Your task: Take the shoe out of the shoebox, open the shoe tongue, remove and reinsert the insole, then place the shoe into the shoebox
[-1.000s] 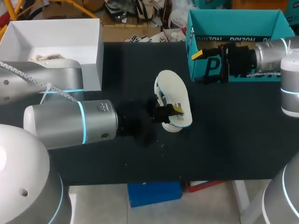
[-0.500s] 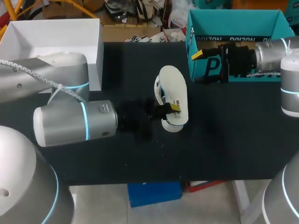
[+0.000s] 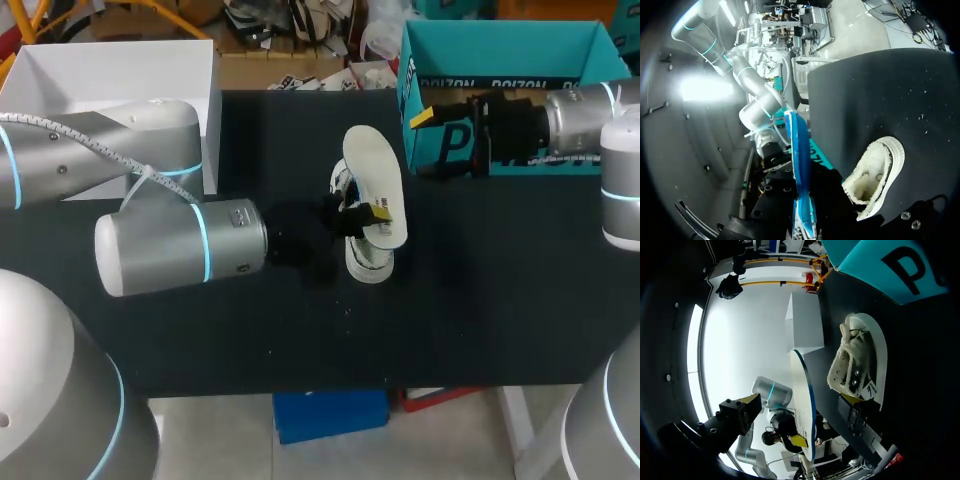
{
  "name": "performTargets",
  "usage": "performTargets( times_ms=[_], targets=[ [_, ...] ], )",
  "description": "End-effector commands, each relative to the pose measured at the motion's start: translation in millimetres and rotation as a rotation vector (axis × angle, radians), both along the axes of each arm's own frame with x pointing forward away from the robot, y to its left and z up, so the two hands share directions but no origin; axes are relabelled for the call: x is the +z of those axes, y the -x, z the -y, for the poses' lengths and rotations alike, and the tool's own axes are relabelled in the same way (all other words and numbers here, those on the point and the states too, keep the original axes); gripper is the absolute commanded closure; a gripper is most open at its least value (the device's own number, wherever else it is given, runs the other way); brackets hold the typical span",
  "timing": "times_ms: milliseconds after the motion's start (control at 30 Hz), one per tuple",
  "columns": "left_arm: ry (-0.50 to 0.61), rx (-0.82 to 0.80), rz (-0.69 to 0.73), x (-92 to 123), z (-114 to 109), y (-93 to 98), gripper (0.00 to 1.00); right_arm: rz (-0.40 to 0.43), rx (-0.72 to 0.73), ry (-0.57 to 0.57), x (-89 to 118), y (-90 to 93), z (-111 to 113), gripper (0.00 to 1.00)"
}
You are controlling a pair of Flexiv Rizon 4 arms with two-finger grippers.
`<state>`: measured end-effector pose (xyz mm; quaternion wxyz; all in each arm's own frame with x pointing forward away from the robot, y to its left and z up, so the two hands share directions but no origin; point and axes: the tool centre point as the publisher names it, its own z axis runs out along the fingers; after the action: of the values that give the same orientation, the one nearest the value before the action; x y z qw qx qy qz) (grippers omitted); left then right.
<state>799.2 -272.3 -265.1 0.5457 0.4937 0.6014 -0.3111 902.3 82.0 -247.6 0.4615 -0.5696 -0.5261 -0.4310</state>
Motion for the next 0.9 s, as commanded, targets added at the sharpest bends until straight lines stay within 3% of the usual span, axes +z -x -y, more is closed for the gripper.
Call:
performTargets(
  times_ms=[33,500,900],
  targets=[
    [0.213,-0.089,0.069,-18.0,6.6,-16.3,1.00,0.000,-0.001,-0.001,-1.0,-0.4,-1.2,0.00],
    [0.275,-0.062,0.089,-15.6,11.5,-43.8,1.00,0.000,-0.001,-0.001,-1.0,-0.4,-1.2,0.00],
    [0.287,-0.039,0.092,-13.5,13.8,-49.2,1.00,0.000,-0.001,-0.001,-1.0,-0.4,-1.2,0.00]
  ],
)
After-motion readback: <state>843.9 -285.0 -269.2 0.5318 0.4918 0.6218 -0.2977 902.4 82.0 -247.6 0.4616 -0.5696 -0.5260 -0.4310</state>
